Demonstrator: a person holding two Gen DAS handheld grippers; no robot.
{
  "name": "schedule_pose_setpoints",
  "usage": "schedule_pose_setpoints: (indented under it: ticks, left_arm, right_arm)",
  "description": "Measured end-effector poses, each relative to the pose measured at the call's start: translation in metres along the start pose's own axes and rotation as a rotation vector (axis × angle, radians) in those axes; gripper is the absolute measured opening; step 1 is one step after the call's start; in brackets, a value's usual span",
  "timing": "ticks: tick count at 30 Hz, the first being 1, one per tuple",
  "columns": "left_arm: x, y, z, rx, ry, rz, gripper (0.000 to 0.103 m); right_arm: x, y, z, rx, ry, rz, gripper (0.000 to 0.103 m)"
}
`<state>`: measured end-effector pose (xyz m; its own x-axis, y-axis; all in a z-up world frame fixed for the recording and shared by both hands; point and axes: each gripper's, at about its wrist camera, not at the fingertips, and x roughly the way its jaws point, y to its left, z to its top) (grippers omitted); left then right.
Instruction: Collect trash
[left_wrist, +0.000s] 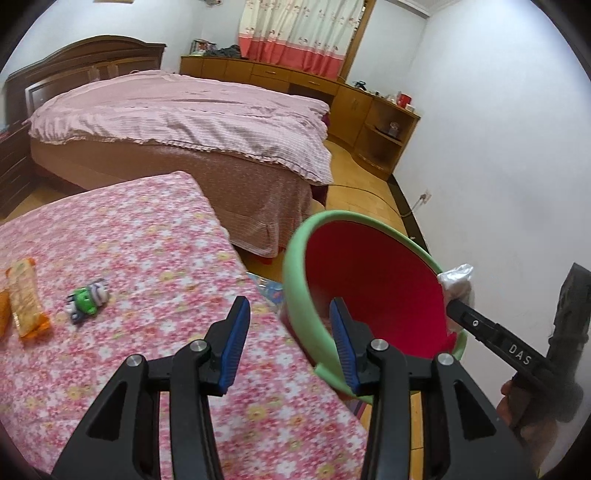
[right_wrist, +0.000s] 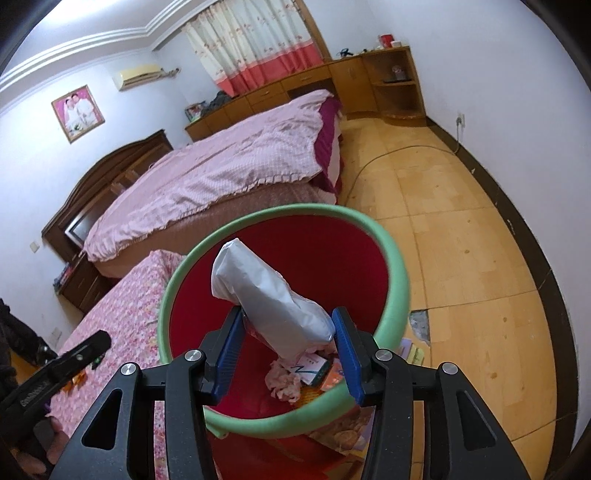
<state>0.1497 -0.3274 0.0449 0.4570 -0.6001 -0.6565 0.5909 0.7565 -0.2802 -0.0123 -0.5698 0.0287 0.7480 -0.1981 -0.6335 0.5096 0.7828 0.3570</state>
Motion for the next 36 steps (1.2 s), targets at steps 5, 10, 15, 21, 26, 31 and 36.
schedule_pose_setpoints:
  ticks: [5, 10, 15, 21, 26, 31, 36]
  left_arm:
    - [-0.01, 0.014, 0.0, -0.026, -0.01, 0.024, 0.045]
    - [-0.019, 0.028, -0.002, -0.052, -0.02, 0.044, 0.045]
    - [-0.033, 0.042, -0.004, -0.072, -0.035, 0.079, 0.045]
    - [-0.052, 0.069, -0.006, -0.097, -0.056, 0.138, 0.045]
    - [-0.069, 0.099, -0.008, -0.122, -0.078, 0.204, 0.045]
    - [-0.086, 0.133, -0.007, -0.161, -0.097, 0.275, 0.045]
    - [-0.097, 0.166, -0.004, -0.183, -0.101, 0.349, 0.045]
  right_arm:
    - [0.005, 0.002, -0.005, -0.011, 0.02, 0.014, 0.057]
    - [0.001, 0.007, -0.005, -0.015, 0.008, 0.007, 0.062]
    - [-0.009, 0.019, -0.006, -0.028, -0.015, 0.024, 0.062]
    - [-0.017, 0.037, -0.005, -0.037, -0.021, 0.055, 0.062]
    - [-0.02, 0.058, -0.006, -0.05, -0.021, 0.089, 0.062]
    - [-0.016, 0.08, -0.007, -0.076, -0.015, 0.115, 0.062]
    - [-0.01, 0.103, -0.009, -0.107, 0.003, 0.143, 0.062]
